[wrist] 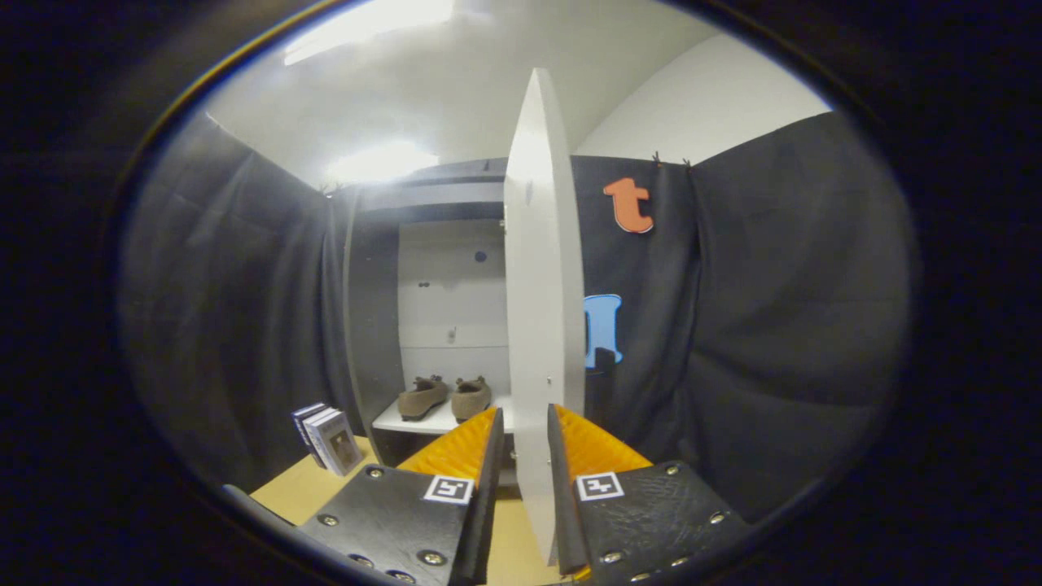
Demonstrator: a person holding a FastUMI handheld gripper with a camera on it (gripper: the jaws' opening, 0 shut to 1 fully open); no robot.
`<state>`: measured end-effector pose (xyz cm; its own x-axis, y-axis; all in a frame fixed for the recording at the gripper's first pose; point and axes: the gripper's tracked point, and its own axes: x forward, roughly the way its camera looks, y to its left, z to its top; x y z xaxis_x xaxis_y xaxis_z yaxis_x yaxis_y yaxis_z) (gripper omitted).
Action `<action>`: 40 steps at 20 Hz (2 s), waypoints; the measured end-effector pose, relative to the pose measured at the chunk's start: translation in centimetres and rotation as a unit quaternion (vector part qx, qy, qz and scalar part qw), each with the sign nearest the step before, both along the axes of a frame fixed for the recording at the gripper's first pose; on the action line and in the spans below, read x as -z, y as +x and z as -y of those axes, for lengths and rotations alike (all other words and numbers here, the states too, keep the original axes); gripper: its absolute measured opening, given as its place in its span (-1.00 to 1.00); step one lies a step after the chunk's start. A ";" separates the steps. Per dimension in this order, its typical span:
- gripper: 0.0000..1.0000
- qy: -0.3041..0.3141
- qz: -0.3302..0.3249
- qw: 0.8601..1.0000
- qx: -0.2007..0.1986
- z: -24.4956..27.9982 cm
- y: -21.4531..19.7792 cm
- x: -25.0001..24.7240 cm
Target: Open the shoe cabinet door, grab the shoes and put them into the shoe cabinet, then close the shoe cabinet door.
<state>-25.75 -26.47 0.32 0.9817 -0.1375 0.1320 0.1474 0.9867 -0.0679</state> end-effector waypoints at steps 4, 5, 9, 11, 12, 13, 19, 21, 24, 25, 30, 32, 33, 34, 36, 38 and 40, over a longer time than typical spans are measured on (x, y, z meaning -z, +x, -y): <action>-0.37 0.003 0.007 0.999 0.041 3.7 -0.1 -0.5; -0.37 0.006 0.009 0.999 0.051 4.7 0.0 -0.6; -0.14 0.018 -0.002 0.998 0.062 6.8 1.5 -0.1; 0.30 0.021 -0.010 0.998 0.060 7.2 2.1 0.2; 0.42 0.024 -0.009 0.998 0.062 7.4 2.5 0.0; 0.54 0.028 -0.006 0.998 0.060 7.4 2.6 0.0; 0.54 0.039 -0.009 0.998 0.053 6.9 2.7 0.0; 0.54 0.048 -0.010 0.998 0.046 6.1 2.8 0.2; 0.54 0.063 -0.010 0.998 0.026 4.5 2.9 0.6; 0.54 0.066 -0.012 0.998 0.016 3.8 3.0 0.7; 0.53 0.061 -0.025 0.996 -0.055 -1.7 4.2 1.4; 0.54 0.055 -0.030 0.994 -0.087 -4.4 5.1 1.7; 0.54 0.053 -0.033 0.993 -0.103 -5.8 5.8 1.9; 0.54 0.051 -0.036 0.991 -0.117 -7.2 6.4 2.2; 0.54 0.049 -0.041 0.989 -0.136 -9.5 7.6 2.3; 0.54 0.052 -0.047 0.985 -0.156 -11.7 8.7 2.7; 0.54 0.055 -0.055 0.981 -0.178 -13.6 9.4 3.0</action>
